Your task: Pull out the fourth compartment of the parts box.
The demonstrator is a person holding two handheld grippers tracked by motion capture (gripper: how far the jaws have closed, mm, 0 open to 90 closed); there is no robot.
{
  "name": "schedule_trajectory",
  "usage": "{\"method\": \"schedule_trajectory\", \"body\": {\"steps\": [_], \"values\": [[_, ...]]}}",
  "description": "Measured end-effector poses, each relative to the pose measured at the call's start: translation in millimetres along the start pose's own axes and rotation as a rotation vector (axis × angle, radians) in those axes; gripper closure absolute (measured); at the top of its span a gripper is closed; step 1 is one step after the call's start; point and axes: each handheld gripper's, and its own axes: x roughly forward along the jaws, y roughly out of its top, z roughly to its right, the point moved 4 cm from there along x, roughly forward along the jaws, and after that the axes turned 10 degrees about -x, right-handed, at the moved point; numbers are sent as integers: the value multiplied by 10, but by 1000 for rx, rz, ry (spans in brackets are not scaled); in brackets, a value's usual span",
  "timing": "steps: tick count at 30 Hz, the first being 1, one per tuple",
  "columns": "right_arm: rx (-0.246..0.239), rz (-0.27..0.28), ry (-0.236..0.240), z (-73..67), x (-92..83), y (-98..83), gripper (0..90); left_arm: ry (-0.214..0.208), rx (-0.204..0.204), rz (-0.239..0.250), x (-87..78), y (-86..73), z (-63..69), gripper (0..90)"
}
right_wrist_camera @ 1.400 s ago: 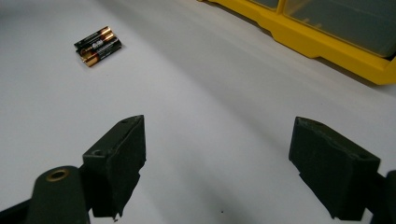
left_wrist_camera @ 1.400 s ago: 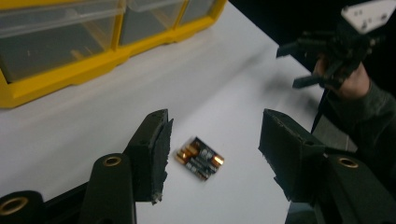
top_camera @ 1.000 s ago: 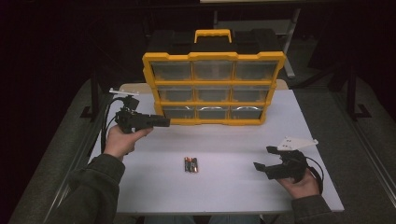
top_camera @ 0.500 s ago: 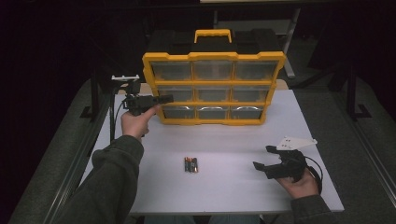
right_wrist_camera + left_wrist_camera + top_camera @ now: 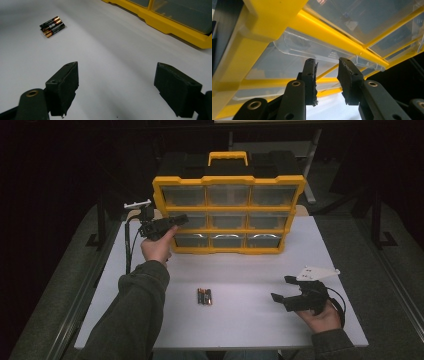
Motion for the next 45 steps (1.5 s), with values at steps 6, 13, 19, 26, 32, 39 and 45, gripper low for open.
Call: {"method": "schedule_trajectory", "body": {"steps": [6, 13, 19, 26, 32, 39, 45], "values": [[3, 0, 4, -6, 1, -1, 189, -18, -28, 26, 71, -32, 4, 728], [10, 5, 5, 1, -8, -6, 192, -40, -67, 68, 82, -56, -7, 734], [8, 6, 8, -4, -7, -7, 192, -65, -93, 95, 88, -82, -27, 739], [11, 6, 9, 6, -16, -23, 192, -74, -95, 96, 77, -89, -34, 759], [13, -11, 12, 3, 5, -41, 190, -135, -136, 92, 42, -97, -81, 773], [9, -20, 5, 9, 27, -55, 183, -160, -139, 91, 10, -121, -101, 787], [4, -27, 1, 5, 33, -58, 182, -175, -133, 76, -11, -132, -104, 788]]}}
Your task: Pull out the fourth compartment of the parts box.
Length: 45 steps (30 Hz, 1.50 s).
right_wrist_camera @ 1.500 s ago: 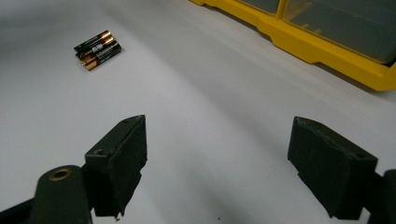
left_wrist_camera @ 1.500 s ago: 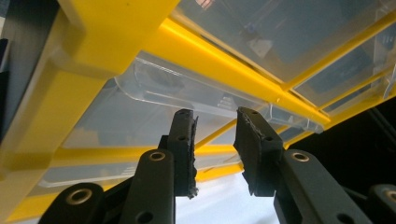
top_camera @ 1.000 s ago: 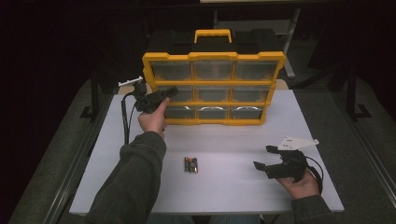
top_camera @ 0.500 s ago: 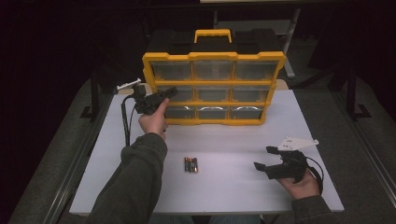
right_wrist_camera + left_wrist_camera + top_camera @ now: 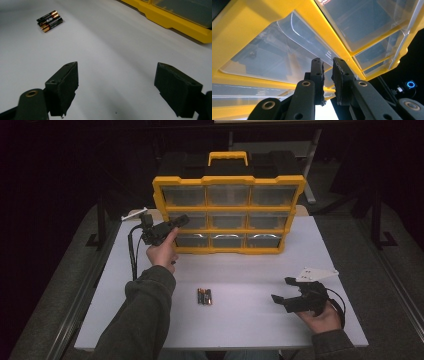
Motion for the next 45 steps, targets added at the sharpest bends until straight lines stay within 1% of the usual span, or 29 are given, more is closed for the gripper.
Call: {"method": "schedule_trajectory", "body": {"steps": [7, 10, 17, 20, 23, 26, 27, 29, 32, 33, 34, 35, 36, 38, 39, 41, 42, 44, 45], "values": [[-4, -5, 0, 3, 2, -7, 182, -6, 19, -25, -51, -34, 18, 786], [-4, -7, -2, -5, 10, -3, 182, -2, 26, -31, -71, -47, 31, 786], [-9, -14, -6, -6, 17, -8, 183, -11, 56, -57, -145, -94, 49, 786], [-12, -17, -7, 0, 15, -15, 182, -6, 67, -71, -192, -118, 65, 785], [-3, -17, -10, -1, 13, -17, 183, -8, 74, -78, -233, -146, 81, 786], [-9, -22, -9, 0, 19, -23, 183, -12, 82, -80, -262, -174, 89, 784], [-11, -23, -10, -2, 23, -23, 184, -14, 88, -79, -268, -183, 90, 783], [-11, -24, -9, -9, 29, -22, 184, -24, 85, -76, -274, -194, 82, 784], [-13, -30, -6, -10, 41, -25, 184, -35, 96, -84, -276, -196, 68, 784], [-14, -31, -7, -9, 49, -28, 185, -46, 95, -91, -273, -193, 65, 782], [-10, -34, -5, -10, 59, -30, 185, -64, 101, -111, -267, -189, 57, 757], [-12, -39, -4, -8, 70, -35, 185, -62, 112, -127, -266, -188, 49, 741], [-15, -46, -2, -6, 79, -41, 185, -51, 130, -146, -268, -191, 35, 699], [-15, -54, 1, -6, 96, -48, 185, -25, 163, -187, -281, -203, 0, 658], [-16, -57, -1, -6, 96, -49, 186, -8, 192, -202, -296, -208, -10, 645], [-16, -54, 0, -4, 90, -50, 187, 12, 262, -229, -338, -207, -11, 625], [-12, -55, -2, -1, 84, -51, 188, 19, 285, -238, -366, -200, -4, 617], [-19, -48, -4, 5, 73, -55, 199, 15, 344, -243, -424, -167, 6, 599], [-20, -46, -4, 4, 68, -56, 202, 9, 360, -254, -448, -145, 14, 597]]}}
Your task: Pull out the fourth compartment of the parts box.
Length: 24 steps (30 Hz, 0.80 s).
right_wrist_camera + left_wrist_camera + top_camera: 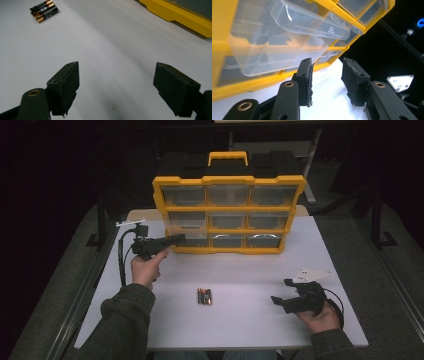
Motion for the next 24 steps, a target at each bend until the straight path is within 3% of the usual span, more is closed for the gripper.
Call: {"method": "schedule_trajectory", "body": {"steps": [2, 7, 10, 14, 17, 24], "values": [[-3, -1, 2, 0, -1, -2, 204, 10, 56, -40, -53, 43, 10, 569], [-18, -7, 2, 0, 6, -3, 209, 23, 258, -92, -166, 148, 142, 460], [-27, -26, 1, 4, 20, -13, 208, 28, 355, -140, -190, 190, 221, 477], [-18, -29, 5, 6, 21, -12, 209, 71, 506, -221, -193, 264, 318, 540], [-27, -31, 3, 28, 10, -14, 209, 85, 566, -268, -203, 377, 362, 565], [-7, -24, -1, 75, -12, -33, 208, 83, 685, -321, -206, 646, 422, 589]]}}
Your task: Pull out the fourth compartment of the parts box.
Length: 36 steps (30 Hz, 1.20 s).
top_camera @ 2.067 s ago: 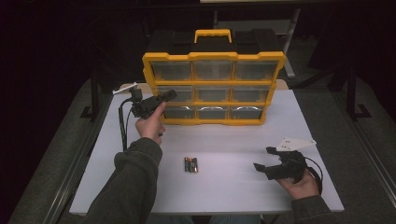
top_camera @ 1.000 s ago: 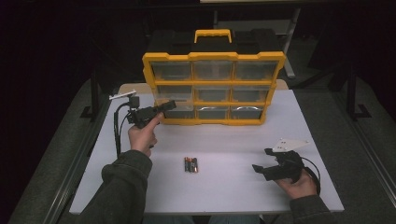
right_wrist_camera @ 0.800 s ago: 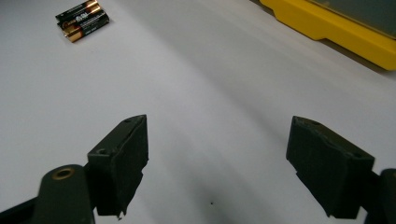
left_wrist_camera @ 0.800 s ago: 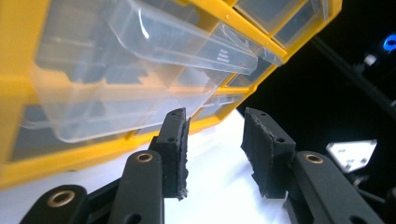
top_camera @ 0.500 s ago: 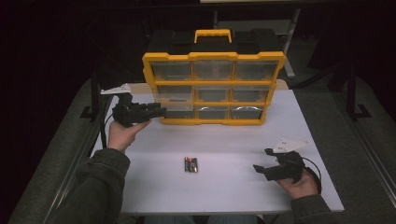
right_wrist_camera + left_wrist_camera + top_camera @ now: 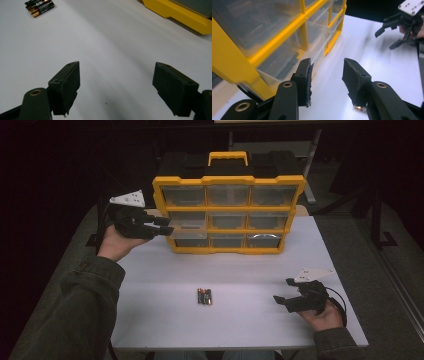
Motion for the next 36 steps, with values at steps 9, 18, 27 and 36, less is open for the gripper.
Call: {"method": "schedule_trajectory", "body": {"steps": [9, 18, 27, 36], "values": [[7, -10, 18, 13, 32, -8, 209, -1, 70, -111, 188, 135, -145, 604], [10, -23, 26, 3, 58, -14, 207, 7, 108, -173, 396, 147, -142, 606], [-3, -23, 36, -10, 56, -9, 207, 15, 73, -220, 487, 100, -212, 629], [-7, -19, 40, -14, 52, -7, 207, 29, 97, -238, 524, 68, -227, 631]]}}
